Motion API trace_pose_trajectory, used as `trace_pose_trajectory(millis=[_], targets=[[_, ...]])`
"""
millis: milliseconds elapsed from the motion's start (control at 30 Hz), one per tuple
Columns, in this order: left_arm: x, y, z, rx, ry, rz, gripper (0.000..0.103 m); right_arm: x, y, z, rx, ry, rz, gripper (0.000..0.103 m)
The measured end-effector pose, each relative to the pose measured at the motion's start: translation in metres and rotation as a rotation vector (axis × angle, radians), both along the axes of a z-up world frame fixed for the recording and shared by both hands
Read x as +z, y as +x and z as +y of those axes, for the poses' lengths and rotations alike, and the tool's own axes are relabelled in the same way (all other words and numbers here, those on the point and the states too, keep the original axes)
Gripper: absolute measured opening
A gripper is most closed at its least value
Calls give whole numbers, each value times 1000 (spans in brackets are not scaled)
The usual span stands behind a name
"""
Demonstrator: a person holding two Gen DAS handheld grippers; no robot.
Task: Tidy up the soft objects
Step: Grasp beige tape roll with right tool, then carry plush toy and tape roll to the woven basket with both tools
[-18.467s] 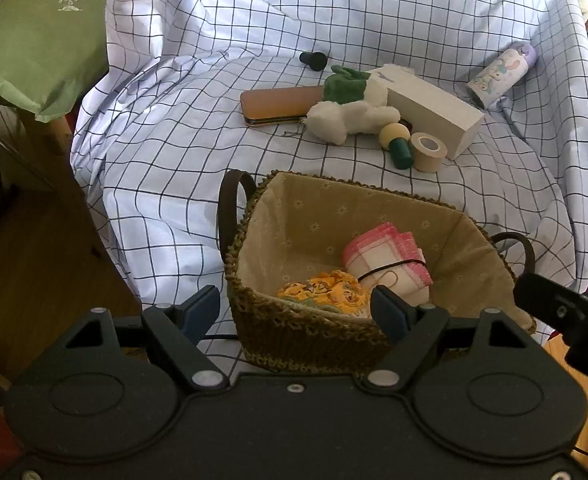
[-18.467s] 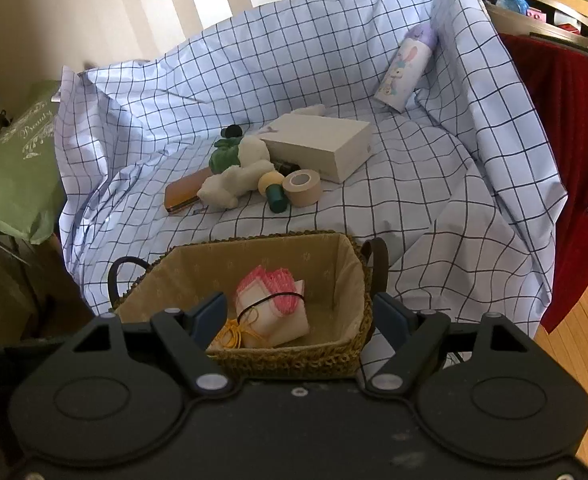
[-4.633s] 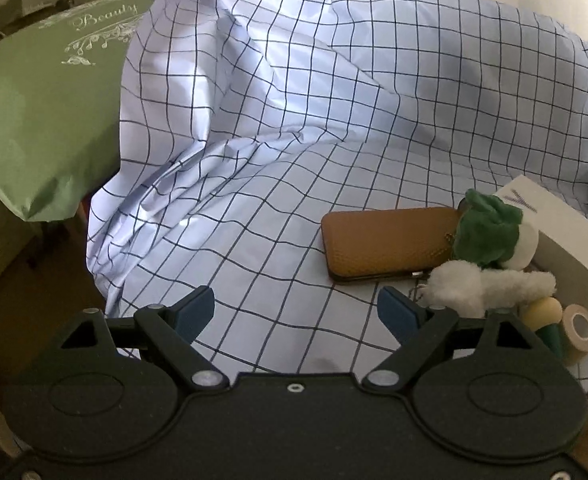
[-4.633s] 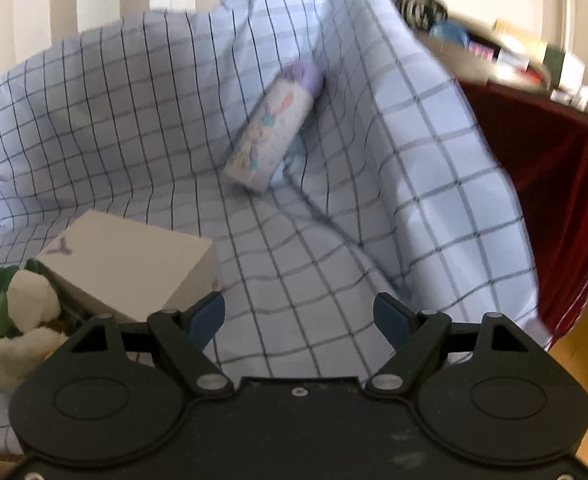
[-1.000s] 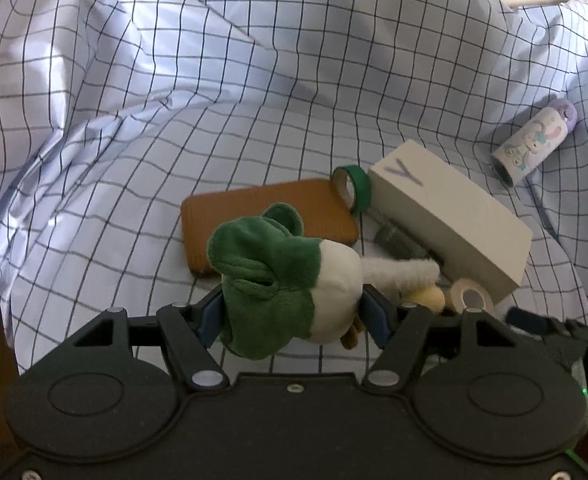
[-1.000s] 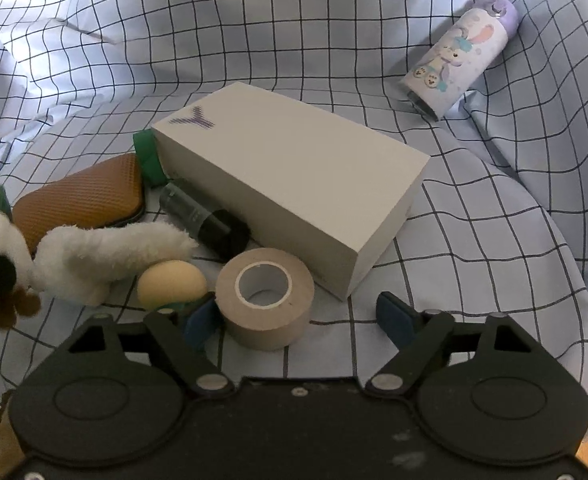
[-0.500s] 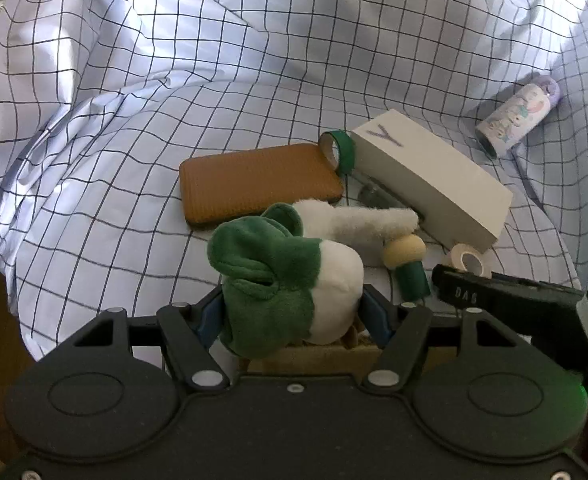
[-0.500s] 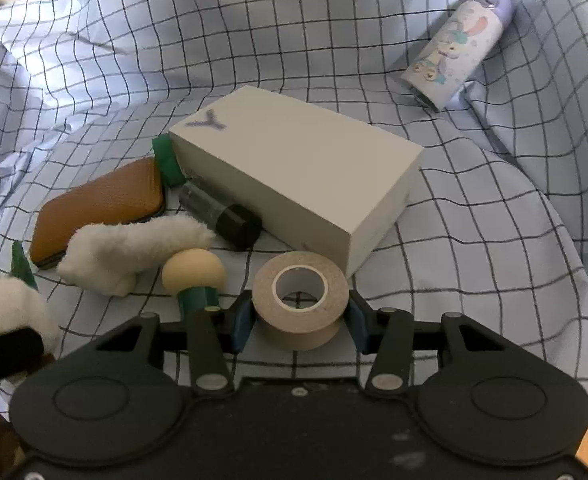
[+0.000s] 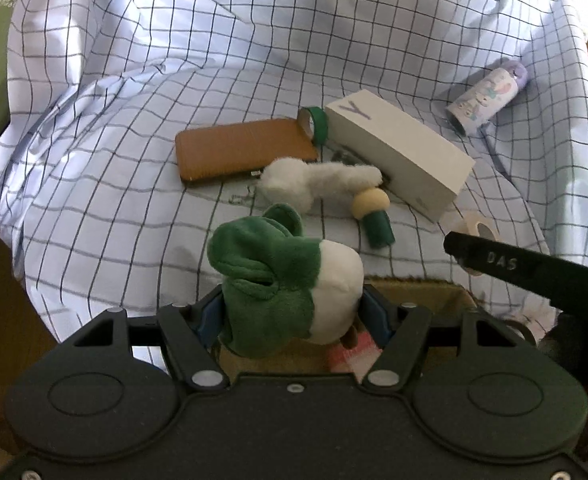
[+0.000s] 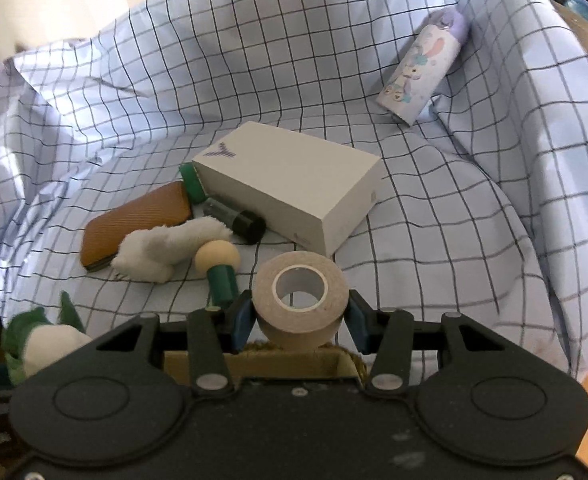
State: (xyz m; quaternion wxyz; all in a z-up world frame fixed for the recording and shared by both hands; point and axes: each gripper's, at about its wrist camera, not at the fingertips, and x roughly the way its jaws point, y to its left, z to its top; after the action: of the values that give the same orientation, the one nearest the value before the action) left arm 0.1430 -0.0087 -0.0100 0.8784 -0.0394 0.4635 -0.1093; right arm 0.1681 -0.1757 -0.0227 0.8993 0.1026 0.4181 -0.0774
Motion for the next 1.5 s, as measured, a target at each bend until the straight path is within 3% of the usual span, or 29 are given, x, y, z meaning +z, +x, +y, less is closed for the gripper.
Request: trace_pose_trajectory(millis=[500, 700, 1500], targets=[[-6, -38, 0, -14, 6, 46, 65, 37, -82, 2, 49, 17, -73, 48], [-10, -41, 2, -8, 14, 65, 65, 37, -100, 3, 85, 21, -45, 48], [-18, -21, -3, -1, 44, 90, 65, 23, -102, 17, 173, 33, 21, 48]])
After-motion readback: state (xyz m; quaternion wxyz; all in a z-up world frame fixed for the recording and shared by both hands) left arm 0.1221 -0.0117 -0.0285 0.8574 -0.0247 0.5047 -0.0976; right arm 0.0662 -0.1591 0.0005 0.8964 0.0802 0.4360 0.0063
